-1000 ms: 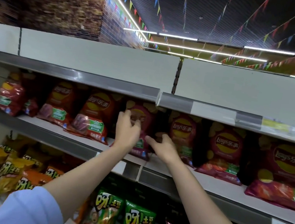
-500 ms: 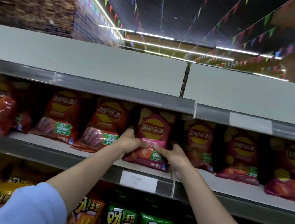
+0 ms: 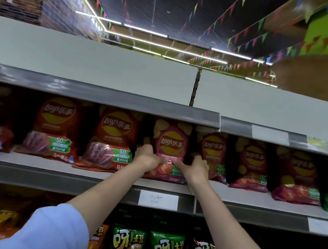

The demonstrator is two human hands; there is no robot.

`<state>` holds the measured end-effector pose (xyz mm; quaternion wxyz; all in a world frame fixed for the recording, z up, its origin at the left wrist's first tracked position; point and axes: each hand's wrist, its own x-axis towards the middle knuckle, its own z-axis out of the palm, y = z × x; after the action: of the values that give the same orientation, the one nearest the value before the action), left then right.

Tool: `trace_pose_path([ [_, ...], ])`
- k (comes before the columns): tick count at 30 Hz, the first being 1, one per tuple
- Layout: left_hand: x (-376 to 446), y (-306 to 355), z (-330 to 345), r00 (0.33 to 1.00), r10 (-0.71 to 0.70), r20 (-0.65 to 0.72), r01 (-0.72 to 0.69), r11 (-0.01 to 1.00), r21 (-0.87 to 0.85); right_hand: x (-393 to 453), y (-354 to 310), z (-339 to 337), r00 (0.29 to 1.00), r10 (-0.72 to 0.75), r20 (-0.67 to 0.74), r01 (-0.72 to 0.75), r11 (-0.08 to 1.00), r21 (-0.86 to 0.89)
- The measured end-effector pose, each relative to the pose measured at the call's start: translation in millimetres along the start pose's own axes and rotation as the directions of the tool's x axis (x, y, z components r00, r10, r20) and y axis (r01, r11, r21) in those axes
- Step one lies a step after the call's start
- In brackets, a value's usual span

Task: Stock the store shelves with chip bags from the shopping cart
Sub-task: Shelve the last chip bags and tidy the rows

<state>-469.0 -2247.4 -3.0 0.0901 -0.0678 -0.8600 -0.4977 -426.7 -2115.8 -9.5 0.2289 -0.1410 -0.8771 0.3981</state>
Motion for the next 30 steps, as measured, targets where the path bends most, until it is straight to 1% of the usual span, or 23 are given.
trace_pose_path([
  [3,-4,4,2,0.999,0.016,-0.046,-0.014,0.999,0.052,-6,-2,-8,0.997,-0.069,-0.023,0.069,0.997,0.021],
  [6,-16,5,5,0.987,0.102,-0.123,-0.088,0.99,0.11,-14,-3,-13,0.994,-0.109,-0.02,0.109,0.993,0.034],
  [10,-33,1,7,0.933,0.252,-0.258,-0.218,0.964,0.153,-26,-3,-15,0.984,-0.178,0.003,0.177,0.982,0.065],
  [12,-41,-2,4,0.902,0.305,-0.304,-0.264,0.95,0.169,-32,-4,-12,0.979,-0.203,0.013,0.202,0.975,0.088],
  [16,-55,-11,-11,0.868,0.33,-0.371,-0.292,0.943,0.157,-40,-11,-3,0.967,-0.256,0.004,0.254,0.958,0.133],
  [19,-61,-22,-30,0.879,0.293,-0.377,-0.263,0.956,0.13,-47,-22,9,0.953,-0.303,0.01,0.298,0.941,0.162],
  [23,-63,-37,-57,0.898,0.164,-0.409,-0.114,0.983,0.142,-57,-41,28,0.932,-0.36,0.036,0.348,0.92,0.177],
  [24,-62,-39,-63,0.909,0.121,-0.399,-0.072,0.988,0.137,-59,-46,32,0.93,-0.364,0.05,0.351,0.921,0.169],
  [28,-49,-50,-91,0.942,-0.061,-0.33,0.107,0.986,0.124,-63,-66,50,0.902,-0.384,0.198,0.362,0.922,0.139],
  [30,-39,-58,-103,0.946,-0.117,-0.302,0.169,0.974,0.152,-62,-74,60,0.899,-0.356,0.256,0.344,0.934,0.094],
])
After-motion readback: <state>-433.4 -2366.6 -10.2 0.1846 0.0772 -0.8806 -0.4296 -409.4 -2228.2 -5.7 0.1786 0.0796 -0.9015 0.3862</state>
